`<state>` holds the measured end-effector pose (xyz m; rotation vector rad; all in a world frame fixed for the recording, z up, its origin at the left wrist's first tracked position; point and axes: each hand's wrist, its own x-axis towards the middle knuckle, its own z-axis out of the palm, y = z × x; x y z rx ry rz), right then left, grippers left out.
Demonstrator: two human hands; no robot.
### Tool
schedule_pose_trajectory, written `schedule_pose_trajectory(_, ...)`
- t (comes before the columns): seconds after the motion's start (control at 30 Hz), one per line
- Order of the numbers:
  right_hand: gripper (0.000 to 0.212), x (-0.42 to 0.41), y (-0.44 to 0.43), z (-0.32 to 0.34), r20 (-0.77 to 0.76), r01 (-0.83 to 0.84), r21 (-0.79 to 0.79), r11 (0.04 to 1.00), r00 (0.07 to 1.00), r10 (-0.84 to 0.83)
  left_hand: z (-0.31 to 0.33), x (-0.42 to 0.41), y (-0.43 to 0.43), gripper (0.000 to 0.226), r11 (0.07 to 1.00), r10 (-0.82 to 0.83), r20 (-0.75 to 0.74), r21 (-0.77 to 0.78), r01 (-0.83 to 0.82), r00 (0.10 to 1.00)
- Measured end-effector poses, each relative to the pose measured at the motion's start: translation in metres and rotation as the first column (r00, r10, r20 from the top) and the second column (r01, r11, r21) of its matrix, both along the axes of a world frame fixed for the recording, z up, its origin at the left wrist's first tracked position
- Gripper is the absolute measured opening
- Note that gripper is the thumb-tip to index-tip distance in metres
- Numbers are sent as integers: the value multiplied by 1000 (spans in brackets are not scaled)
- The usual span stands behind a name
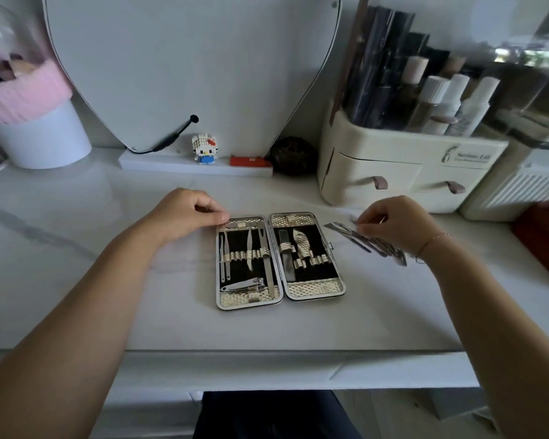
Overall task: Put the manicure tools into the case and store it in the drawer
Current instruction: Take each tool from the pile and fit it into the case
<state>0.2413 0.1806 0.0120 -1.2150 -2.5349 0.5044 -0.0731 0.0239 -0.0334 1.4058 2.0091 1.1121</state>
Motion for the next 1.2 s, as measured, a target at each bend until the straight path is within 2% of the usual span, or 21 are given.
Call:
schedule_pose_trajectory(0.17,12,-6,-10,-7,-30,31,21,999,999,-30,0,0,-1,7,1000,6,8,6,-6,1000)
schedule_pose_trajectory(0.27,8,-13,-15,-6,-22,30,19,999,999,-30,1,1,-2,7,1000,11,19,4,-11,1000)
schedule_pose_trajectory(0.47,21,-16,-14,-3,95,28,-50,998,995,-23,1,3,-2,7,1000,2,20,4,-2,1000)
schedule_pose_trajectory(0.6,21,-17,-18,3,114,-12,-114,993,993,25,2,3,-3,9,1000,6,24,-1,-6,1000)
schedule_pose_trajectory(0.7,14,-24,-25,12,-10,-46,-92,995,999,46,3,2,-4,11,1000,17,23,-19,-16,1000)
schedule_pose_trajectory(0.77,4,-40,-34,19,-184,-140,-186,973,977,105,6,4,-4,8,1000,15,25,-23,-15,1000)
schedule_pose_trajectory(0.83,19,-63,-45,23,-361,-299,-374,878,919,160,8,5,-5,7,1000,14,27,-27,-13,1000)
schedule_pose_trajectory(0.9,35,-90,-56,20,-459,-409,-504,761,873,165,9,5,-5,8,999,17,20,-28,-16,1000)
schedule_pose_trajectory(0.97,39,-116,-67,16,-479,-452,-547,704,859,179,10,4,-5,7,1000,21,7,-21,-21,1000)
schedule_pose_trajectory(1.03,33,-136,-73,10,-474,-464,-550,694,858,198,11,5,-7,8,999,24,-13,-26,-24,1000)
schedule_pose_trajectory(1.2,23,-156,-68,-3,-401,-425,-480,768,884,238,12,5,-7,8,999,17,-19,-49,-18,1000)
